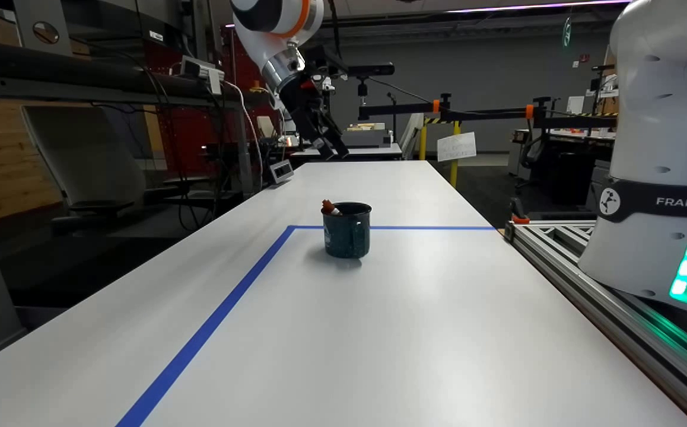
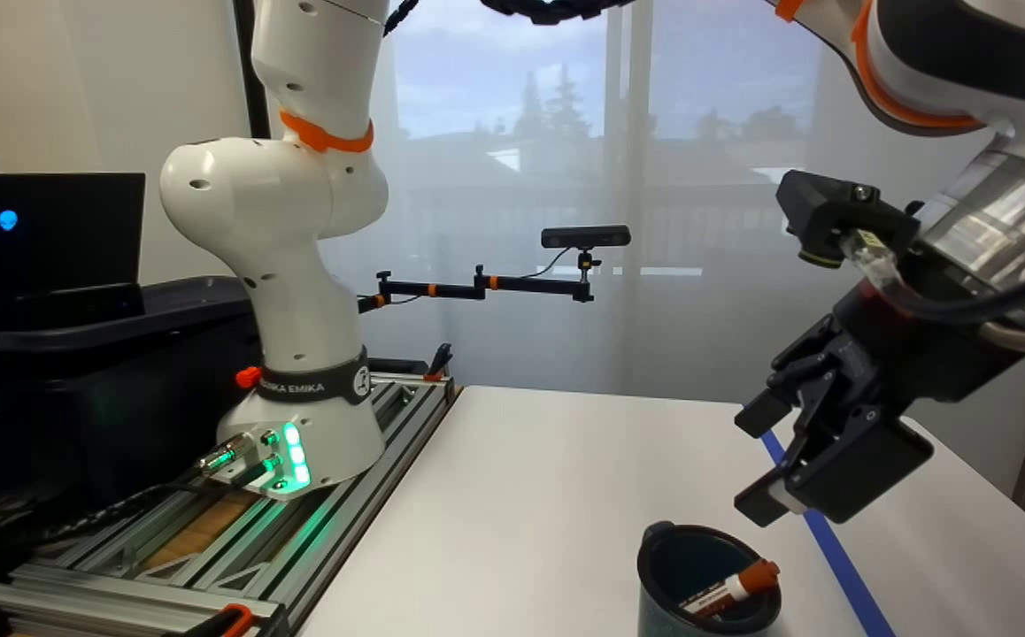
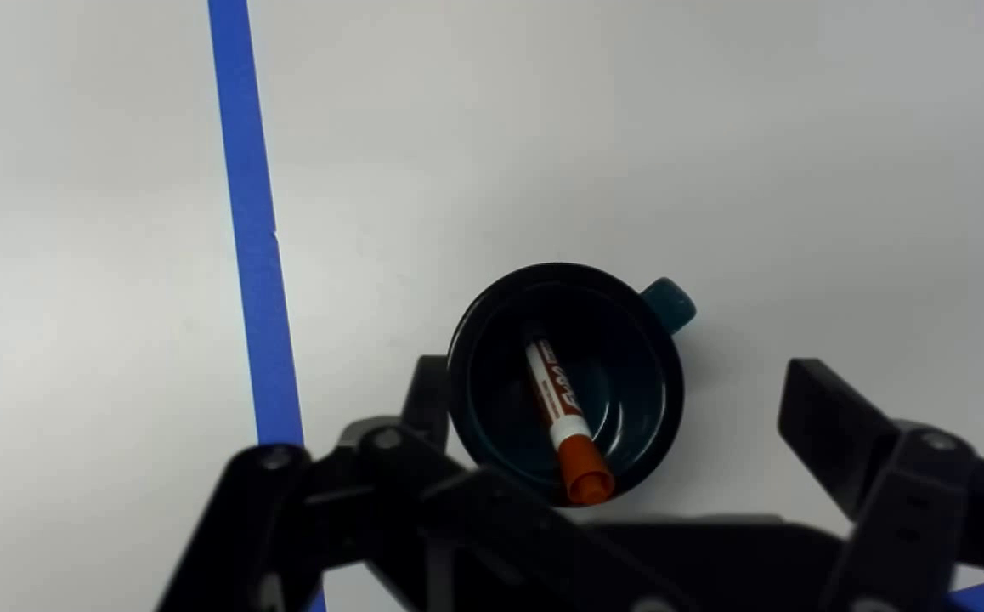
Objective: Remove the red marker from the dark green mug.
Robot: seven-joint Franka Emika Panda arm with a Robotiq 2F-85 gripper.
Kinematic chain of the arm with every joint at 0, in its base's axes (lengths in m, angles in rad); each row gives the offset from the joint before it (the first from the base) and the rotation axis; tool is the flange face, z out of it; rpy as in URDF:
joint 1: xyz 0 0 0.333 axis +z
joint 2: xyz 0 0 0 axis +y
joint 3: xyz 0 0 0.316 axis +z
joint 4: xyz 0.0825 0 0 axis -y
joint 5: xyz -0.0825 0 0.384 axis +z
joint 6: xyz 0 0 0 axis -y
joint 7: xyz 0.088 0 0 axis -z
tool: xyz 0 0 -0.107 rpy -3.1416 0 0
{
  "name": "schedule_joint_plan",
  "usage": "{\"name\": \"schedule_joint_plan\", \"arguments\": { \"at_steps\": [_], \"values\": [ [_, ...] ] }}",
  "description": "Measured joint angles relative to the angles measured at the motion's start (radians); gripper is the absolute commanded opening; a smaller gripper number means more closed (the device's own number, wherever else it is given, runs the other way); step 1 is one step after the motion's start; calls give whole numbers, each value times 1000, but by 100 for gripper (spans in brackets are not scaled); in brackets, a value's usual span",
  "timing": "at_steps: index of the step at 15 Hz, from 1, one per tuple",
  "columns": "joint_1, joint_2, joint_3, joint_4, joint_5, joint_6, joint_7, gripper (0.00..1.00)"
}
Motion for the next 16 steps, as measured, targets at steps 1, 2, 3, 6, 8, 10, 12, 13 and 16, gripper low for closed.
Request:
{"name": "schedule_joint_plan", "arguments": {
  "at_steps": [1,2,3,6,8,10,12,13,16],
  "values": [
    [-2,1,3,0,0,2,-3,100],
    [-2,3,6,-1,-2,6,-7,100],
    [-2,7,11,-1,-6,8,-8,100],
    [-1,30,30,-1,-18,28,-9,100],
    [1,50,40,0,-37,42,-8,100],
    [0,67,41,0,-57,56,-8,100],
    [-2,80,40,0,-76,79,-8,100],
    [-2,84,40,0,-82,89,-9,100],
    [-2,96,44,0,-85,111,-13,100]
  ]
}}
